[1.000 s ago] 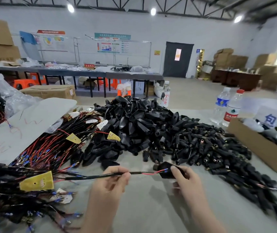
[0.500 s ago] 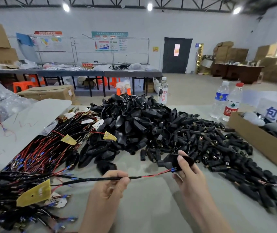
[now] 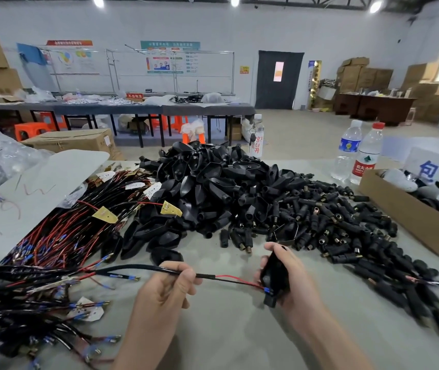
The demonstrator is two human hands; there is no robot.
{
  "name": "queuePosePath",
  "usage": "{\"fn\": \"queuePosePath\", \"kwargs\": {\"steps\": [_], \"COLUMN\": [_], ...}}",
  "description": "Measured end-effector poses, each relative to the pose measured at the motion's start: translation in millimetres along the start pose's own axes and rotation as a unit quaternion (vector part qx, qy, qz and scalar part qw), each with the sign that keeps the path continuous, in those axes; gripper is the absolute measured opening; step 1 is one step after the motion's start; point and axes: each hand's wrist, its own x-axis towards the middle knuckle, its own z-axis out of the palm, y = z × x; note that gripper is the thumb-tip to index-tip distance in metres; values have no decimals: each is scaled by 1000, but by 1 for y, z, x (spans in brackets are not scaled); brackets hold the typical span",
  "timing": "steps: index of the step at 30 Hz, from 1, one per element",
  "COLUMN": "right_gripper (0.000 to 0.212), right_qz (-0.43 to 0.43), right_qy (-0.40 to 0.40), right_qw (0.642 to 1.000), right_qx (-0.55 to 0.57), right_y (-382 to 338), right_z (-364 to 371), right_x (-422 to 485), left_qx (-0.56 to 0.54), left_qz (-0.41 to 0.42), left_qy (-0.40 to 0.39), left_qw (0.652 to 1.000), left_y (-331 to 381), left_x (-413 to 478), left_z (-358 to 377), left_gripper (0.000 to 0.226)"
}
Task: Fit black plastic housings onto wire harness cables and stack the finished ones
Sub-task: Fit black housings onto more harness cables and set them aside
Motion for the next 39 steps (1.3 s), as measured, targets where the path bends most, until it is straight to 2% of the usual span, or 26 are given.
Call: {"fn": "queuePosePath", "kwargs": {"steps": [2,6,12,16,18,22,26,32,39], "right_gripper": [24,27,38,40,42,36,31,42,35], "right_qz": [32,92,99,142,152,154,150,139,96], "right_qy": [-8,-38,-131,-211,-222,-227,-272,-290,-307], "right_qw": [998,992,976,950,945,946,938,935,936], "right_qx": [-53,-83,-145,-180,-185,-173,-151,-145,-140], "right_y": [1,3,7,8,9,8,8,16,19], "right_z": [1,3,4,6,7,8,12,17,20], "right_x": [-3,-6,-15,-19,-20,-22,-27,-30,-29], "left_qx": [6,11,0,-5,-12,-9,10,30,70], "left_qz": [6,8,-23,-42,-47,-55,-59,-39,-2], "left_qy": [0,-2,-23,-30,-38,-59,-86,-114,-128], "left_qw": [1000,1000,999,999,998,997,995,992,989], "left_y": [0,1,-4,-5,-4,0,2,2,0], "left_x": [0,2,6,8,8,6,4,0,-6], "left_z": [-1,-2,-10,-14,-14,-10,-8,-3,3], "left_gripper": [30,33,39,46,48,47,45,35,24]}}
